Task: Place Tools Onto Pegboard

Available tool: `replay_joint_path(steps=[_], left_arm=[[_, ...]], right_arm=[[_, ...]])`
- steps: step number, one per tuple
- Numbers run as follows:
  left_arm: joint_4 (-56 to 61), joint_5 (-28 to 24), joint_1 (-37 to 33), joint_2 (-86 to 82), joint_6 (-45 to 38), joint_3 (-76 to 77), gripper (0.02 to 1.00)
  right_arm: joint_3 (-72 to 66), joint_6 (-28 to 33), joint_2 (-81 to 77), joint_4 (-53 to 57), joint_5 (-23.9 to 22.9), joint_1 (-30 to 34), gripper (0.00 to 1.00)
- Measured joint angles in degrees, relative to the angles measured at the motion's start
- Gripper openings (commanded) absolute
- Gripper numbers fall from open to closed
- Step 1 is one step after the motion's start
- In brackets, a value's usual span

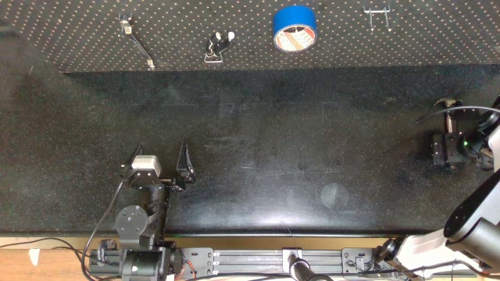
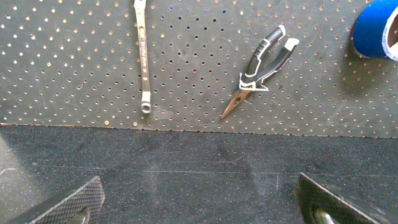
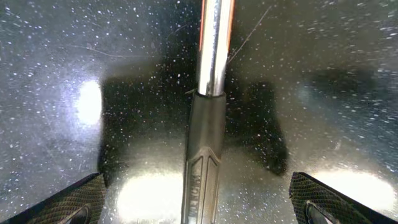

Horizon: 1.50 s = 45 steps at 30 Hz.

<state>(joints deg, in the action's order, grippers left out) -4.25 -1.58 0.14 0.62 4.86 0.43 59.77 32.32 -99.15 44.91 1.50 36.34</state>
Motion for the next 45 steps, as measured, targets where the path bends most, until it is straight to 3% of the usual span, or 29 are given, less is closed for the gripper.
replay_joint_path(steps=[4, 6, 8, 10, 13, 20, 23, 27, 34, 45], left_arm=[[0.00, 0.00, 0.00, 0.00, 0.02, 0.00, 0.996], [0.02, 0.00, 0.00, 0.00, 0.00, 0.00, 0.996], [0.02, 0.00, 0.00, 0.00, 0.00, 0.00, 0.996], [0.02, 0.00, 0.00, 0.00, 0.02, 0.00, 0.993], [0.02, 0.00, 0.00, 0.00, 0.02, 0.00, 0.993], [0.02, 0.00, 0.00, 0.00, 0.00, 0.00, 0.996], [0.02, 0.00, 0.00, 0.04, 0.00, 0.00, 0.996], [0.02, 0.00, 0.00, 0.00, 0.00, 0.00, 0.993], [0.02, -0.02, 0.00, 0.00, 0.00, 0.00, 0.996], [0.02, 0.00, 0.00, 0.00, 0.00, 0.00, 0.996]], right_arm=[[0.02, 0.00, -0.28, 0.00, 0.31, 0.00, 0.923], [0.02, 0.15, -0.31, -0.22, 0.37, 0.00, 0.592], [0.02, 0.52, -0.46, -0.44, 0.39, -0.02, 0.400], [0.07, 0.96, -0.74, -0.57, 0.85, -0.02, 0.224], [0.26, 0.76, -1.01, -0.83, 0.96, 0.00, 0.080], [0.17, -0.17, -0.42, -1.57, 0.87, -0.02, 0.075], [-0.70, -2.89, 6.56, -3.65, 7.65, 0.00, 0.077], [-0.61, -15.69, 24.92, -6.40, 16.44, -1.60, 0.073], [-0.61, -23.32, 36.83, -11.65, 19.82, -21.03, 0.073], [-0.63, -24.37, 28.35, -16.98, 19.91, -29.79, 0.075]])
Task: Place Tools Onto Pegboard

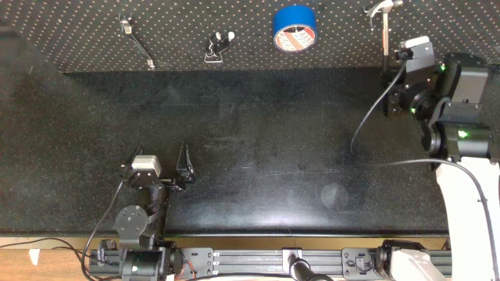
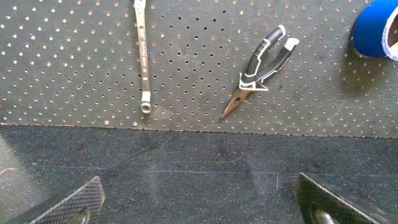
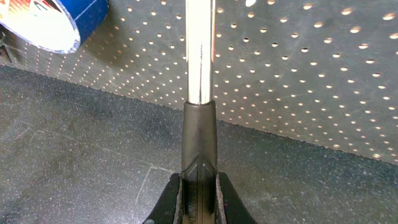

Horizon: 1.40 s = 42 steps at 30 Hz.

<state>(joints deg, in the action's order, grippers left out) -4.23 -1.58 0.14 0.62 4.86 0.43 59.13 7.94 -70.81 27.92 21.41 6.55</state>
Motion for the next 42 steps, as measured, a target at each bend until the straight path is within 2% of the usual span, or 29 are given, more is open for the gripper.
replay_joint_path(steps=[17, 18, 19, 21, 22, 24, 30, 31, 32, 33, 37, 42], left_arm=[[-0.02, 0.00, 0.00, 0.00, 0.00, 0.00, 0.996], [-0.02, 0.00, 0.00, 0.00, 0.00, 0.00, 0.996], [-0.02, 0.00, 0.00, 0.00, 0.00, 0.00, 0.993], [0.00, 0.00, 0.00, 0.00, 0.02, 0.00, 0.996], [-0.02, 0.00, 0.00, 0.00, 0.00, 0.00, 0.998], [0.00, 0.00, 0.00, 0.00, 0.00, 0.00, 0.996], [-0.02, 0.00, 0.00, 0.00, 0.00, 0.00, 0.996], [0.00, 0.00, 0.00, 0.00, 0.00, 0.00, 0.996], [0.00, 0.00, 0.00, 0.00, 0.00, 0.00, 0.996], [-0.02, 0.00, 0.00, 0.00, 0.00, 0.00, 0.996], [-0.04, 0.00, 0.00, 0.00, 0.00, 0.02, 0.996], [-0.02, 0.00, 0.00, 0.00, 0.00, 0.02, 0.996]], right_arm=[[0.00, 0.02, -9.99, -5.03, -2.27, -0.20, 0.091], [0.00, 0.02, -10.27, -5.16, -2.38, -0.20, 0.259], [0.02, -0.15, -10.40, -5.27, -2.40, -0.26, 0.369], [0.02, -0.33, -10.99, -4.87, -2.45, -0.28, 0.509], [0.00, -0.39, -11.37, -4.83, -2.67, -0.31, 0.634], [0.02, -0.33, -11.50, -4.85, -2.73, -0.31, 0.976], [-0.15, -0.37, -11.47, -5.73, -2.69, -0.87, 0.978], [-3.19, -0.37, -10.25, -12.90, -2.64, -1.07, 0.976], [-5.70, -0.37, -8.52, -14.27, -2.64, -1.05, 0.976], [-10.82, -0.35, -5.53, -21.20, -2.71, -1.05, 0.976], [-30.71, -1.88, 9.14, -35.15, -2.69, -1.05, 0.976], [-46.36, -2.75, 26.91, -41.66, -2.64, -1.05, 0.976]])
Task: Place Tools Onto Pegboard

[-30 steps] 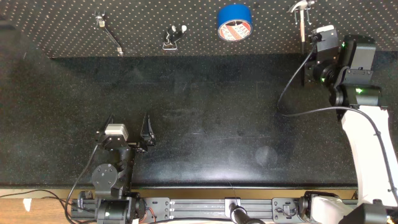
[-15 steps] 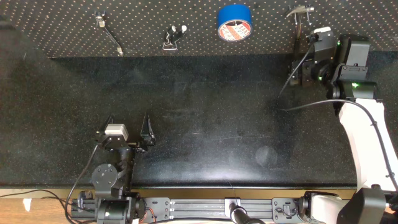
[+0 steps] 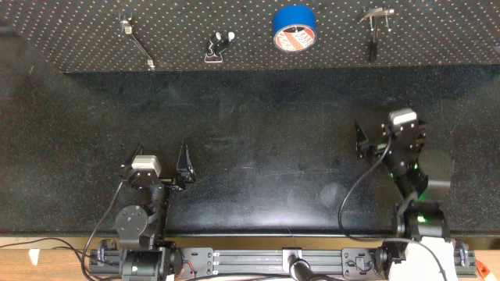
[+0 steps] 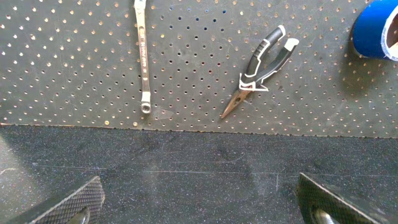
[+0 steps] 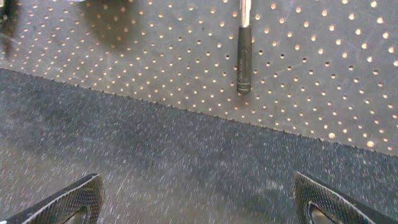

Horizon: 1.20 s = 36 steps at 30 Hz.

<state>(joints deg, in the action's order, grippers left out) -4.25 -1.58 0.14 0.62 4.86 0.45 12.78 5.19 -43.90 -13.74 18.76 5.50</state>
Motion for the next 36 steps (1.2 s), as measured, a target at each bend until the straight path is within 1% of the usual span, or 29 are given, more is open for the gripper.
replay_joint_path(steps=[4, 7, 10, 12, 15, 17, 22, 26, 36], left_arm=[[0.00, 0.00, 0.00, 0.02, 0.00, 0.00, 0.996], [-0.02, 0.00, 0.00, 0.00, 0.00, 0.00, 0.996], [-0.02, 0.00, 0.00, 0.00, 0.00, 0.00, 0.996], [-0.02, 0.00, 0.00, 0.00, 0.02, 0.00, 0.996], [-0.02, 0.00, 0.00, 0.00, 0.02, 0.00, 0.996], [-0.02, 0.00, 0.00, 0.00, 0.00, 0.00, 0.996], [0.00, 0.00, 0.00, 0.00, 0.02, 0.00, 0.996], [-0.02, 0.00, 0.00, 0.00, 0.00, 0.00, 0.996], [-0.02, 0.00, 0.00, 0.00, 0.00, 0.00, 0.998]], right_arm=[[-7.08, -1.64, 11.54, -1.95, 0.00, 0.00, 0.976], [-10.25, -1.99, 16.74, -1.97, 0.00, 0.00, 0.976], [-11.89, -4.35, 21.38, -1.53, -0.24, 0.00, 0.976], [-11.96, -6.88, 24.00, -0.17, -3.26, -0.04, 0.976], [-12.33, -9.25, 30.58, 6.27, -9.38, -1.95, 0.974], [-12.35, -9.51, 33.99, 10.19, -10.56, -2.89, 0.976], [-12.41, -9.68, 42.07, 16.96, -11.45, -4.87, 0.976], [-12.41, -9.64, 43.12, 17.00, -11.63, -6.75, 0.976], [-12.41, -8.94, 43.12, 17.00, -11.65, -6.75, 0.976]])
